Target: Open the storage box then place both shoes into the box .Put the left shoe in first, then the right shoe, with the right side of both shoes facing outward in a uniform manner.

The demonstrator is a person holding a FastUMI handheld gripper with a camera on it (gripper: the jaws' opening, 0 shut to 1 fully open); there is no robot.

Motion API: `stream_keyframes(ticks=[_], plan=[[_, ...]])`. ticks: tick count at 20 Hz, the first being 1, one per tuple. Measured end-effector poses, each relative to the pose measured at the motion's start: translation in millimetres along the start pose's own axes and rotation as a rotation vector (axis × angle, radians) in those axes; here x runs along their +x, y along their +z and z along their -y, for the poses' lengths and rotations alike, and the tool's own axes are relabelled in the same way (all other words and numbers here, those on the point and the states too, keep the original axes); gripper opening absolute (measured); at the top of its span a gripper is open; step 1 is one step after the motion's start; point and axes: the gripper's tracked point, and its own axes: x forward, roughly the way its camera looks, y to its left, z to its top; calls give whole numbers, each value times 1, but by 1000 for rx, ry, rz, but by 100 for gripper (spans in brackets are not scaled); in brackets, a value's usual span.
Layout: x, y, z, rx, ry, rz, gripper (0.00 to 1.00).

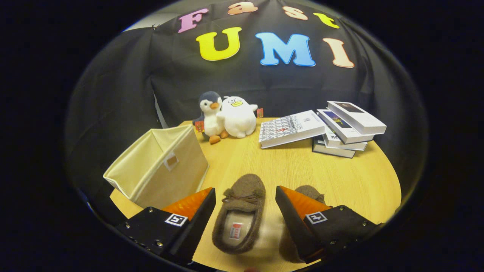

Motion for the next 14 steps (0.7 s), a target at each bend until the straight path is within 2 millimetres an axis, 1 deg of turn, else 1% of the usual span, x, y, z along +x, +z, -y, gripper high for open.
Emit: stream_keyframes(ticks=[1,6,10,11,12,13,14], plan=[[5,-8,4,-9,-5,-21,98],[26,-45,11,-48,-5,-124,98],[35,-65,11,-60,-5,-194,98],[38,-69,10,-55,-2,-211,96],[44,-74,11,-51,-5,-225,92],[45,-76,11,-44,-8,-237,83],[47,-79,8,-23,1,-249,78]])
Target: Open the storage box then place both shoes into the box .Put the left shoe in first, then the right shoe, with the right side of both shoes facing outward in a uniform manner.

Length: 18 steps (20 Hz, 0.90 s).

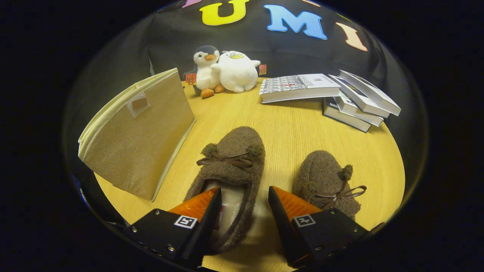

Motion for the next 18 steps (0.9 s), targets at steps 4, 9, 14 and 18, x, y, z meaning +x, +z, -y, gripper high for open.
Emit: stream_keyframes(ticks=[4,9,14,18], plan=[[0,5,12,39,-59,-1,22],[-8,17,7,117,-37,15,5],[-30,40,-1,148,-41,56,5],[-55,67,-16,231,-20,90,5]])
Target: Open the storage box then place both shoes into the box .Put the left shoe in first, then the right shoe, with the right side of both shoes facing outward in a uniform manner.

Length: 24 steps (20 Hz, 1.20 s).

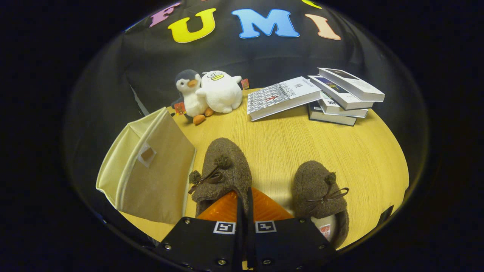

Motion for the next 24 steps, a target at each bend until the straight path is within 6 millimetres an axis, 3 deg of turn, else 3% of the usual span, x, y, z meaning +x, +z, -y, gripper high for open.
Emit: stream_keyframes(ticks=[6,11,15,20,24], plan=[[-46,62,-56,67,64,108,5],[-56,93,-118,137,146,132,5],[-43,93,-164,162,191,115,5],[-20,77,-217,176,234,71,5],[7,68,-239,203,220,51,5]])
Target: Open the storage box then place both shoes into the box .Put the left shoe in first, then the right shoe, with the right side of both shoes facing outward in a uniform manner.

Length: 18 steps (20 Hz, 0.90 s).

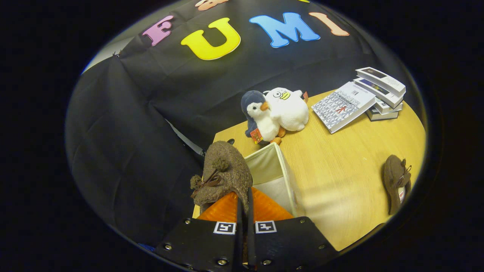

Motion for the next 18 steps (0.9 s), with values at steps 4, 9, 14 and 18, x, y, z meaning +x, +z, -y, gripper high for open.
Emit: stream_keyframes(ticks=[4,9,14,18], plan=[[24,-23,-8,44,-22,-29,5],[44,-53,-14,39,-38,-78,5],[53,-76,-12,8,-43,-125,5],[50,-79,-27,-49,48,-151,44]])
